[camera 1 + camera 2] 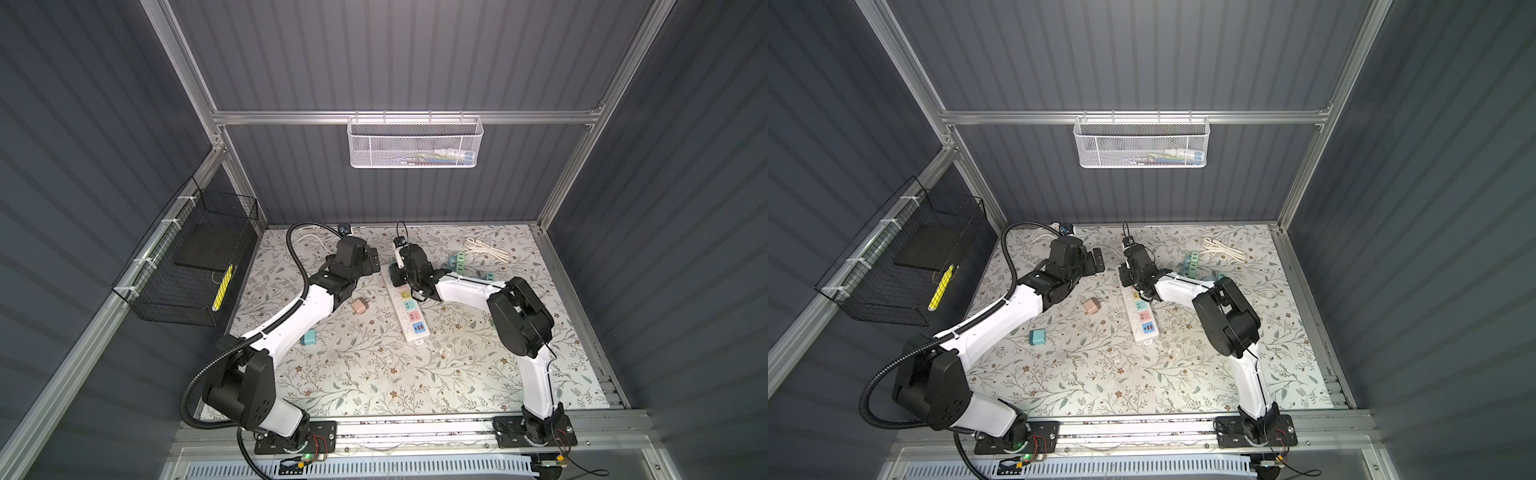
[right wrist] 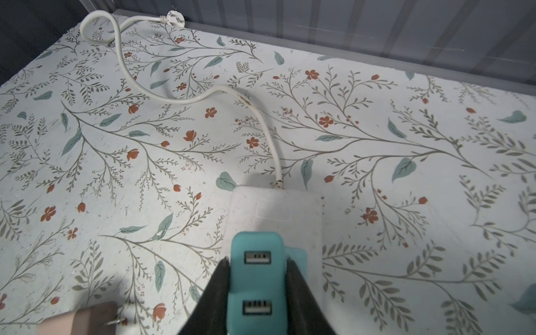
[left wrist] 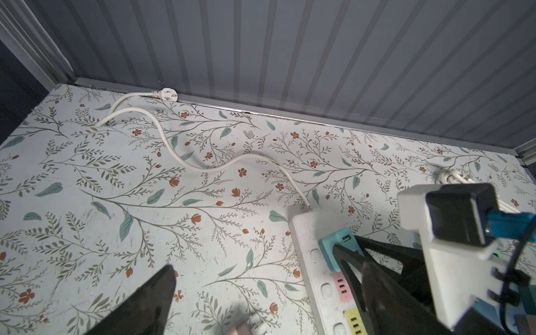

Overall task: Insert the plug
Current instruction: 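Carry the teal adapter with the right gripper over the white strip's farthest socket, then lower the teal adapter with the right gripper onto the farthest socket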

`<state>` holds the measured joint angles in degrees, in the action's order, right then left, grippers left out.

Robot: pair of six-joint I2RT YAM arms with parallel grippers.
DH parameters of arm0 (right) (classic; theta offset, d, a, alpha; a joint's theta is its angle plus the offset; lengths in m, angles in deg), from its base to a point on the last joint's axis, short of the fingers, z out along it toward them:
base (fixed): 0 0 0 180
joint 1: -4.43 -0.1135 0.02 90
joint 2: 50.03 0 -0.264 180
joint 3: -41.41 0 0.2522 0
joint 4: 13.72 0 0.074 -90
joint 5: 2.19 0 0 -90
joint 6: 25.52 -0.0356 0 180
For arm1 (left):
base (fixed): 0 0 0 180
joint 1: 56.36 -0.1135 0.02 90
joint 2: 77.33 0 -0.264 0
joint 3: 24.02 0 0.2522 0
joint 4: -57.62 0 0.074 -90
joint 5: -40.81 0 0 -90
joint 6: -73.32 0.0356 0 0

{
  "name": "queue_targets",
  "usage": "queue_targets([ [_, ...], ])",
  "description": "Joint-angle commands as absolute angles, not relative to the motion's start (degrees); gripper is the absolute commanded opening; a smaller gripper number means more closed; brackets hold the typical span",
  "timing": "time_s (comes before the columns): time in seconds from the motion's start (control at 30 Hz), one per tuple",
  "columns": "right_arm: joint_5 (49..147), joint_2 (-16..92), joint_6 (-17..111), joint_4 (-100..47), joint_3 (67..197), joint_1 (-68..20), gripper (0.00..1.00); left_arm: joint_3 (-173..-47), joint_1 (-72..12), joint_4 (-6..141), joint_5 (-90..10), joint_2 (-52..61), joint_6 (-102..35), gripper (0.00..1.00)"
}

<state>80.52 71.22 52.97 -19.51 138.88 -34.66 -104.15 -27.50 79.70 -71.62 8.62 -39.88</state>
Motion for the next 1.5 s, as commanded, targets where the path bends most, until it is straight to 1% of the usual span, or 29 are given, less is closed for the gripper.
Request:
queue_targets([
  [0.0,77.2,72.3,53.7,-19.8,137.2,-34.5,0.25,-103.5,-28.0,79.8,-71.1,8.8,-40.5,1.00],
  [0.5,77.6,73.3,54.1,-20.2,136.6,-35.0,0.25,-103.6,-28.2,79.7,-70.4,9.4,-40.8,1.00],
  [0.67,74.1,72.5,54.7,-22.3,135.4,-37.2,0.25,-103.5,-28.3,79.7,-70.5,9.3,-40.8,1.00],
  [0.87,68.6,69.0,53.6,-21.3,129.1,-38.7,0.24,-103.5,-28.4,79.7,-70.1,9.3,-41.1,1.00],
  [1.03,67.4,66.8,53.0,-22.0,127.1,-38.9,0.24,-103.4,-28.3,79.7,-69.8,9.3,-41.3,1.00],
  [1.13,67.7,67.3,53.7,-23.6,129.3,-38.9,0.25,-103.4,-28.3,79.7,-69.8,9.2,-41.4,1.00],
  [1.3,69.2,71.1,54.4,-26.5,133.5,-38.8,0.25,-103.3,-28.3,79.8,-70.2,9.0,-41.1,1.00],
  [1.47,71.9,74.3,53.8,-32.3,138.2,-38.6,0.25,-103.2,-28.3,79.6,-70.2,8.7,-40.8,1.00],
])
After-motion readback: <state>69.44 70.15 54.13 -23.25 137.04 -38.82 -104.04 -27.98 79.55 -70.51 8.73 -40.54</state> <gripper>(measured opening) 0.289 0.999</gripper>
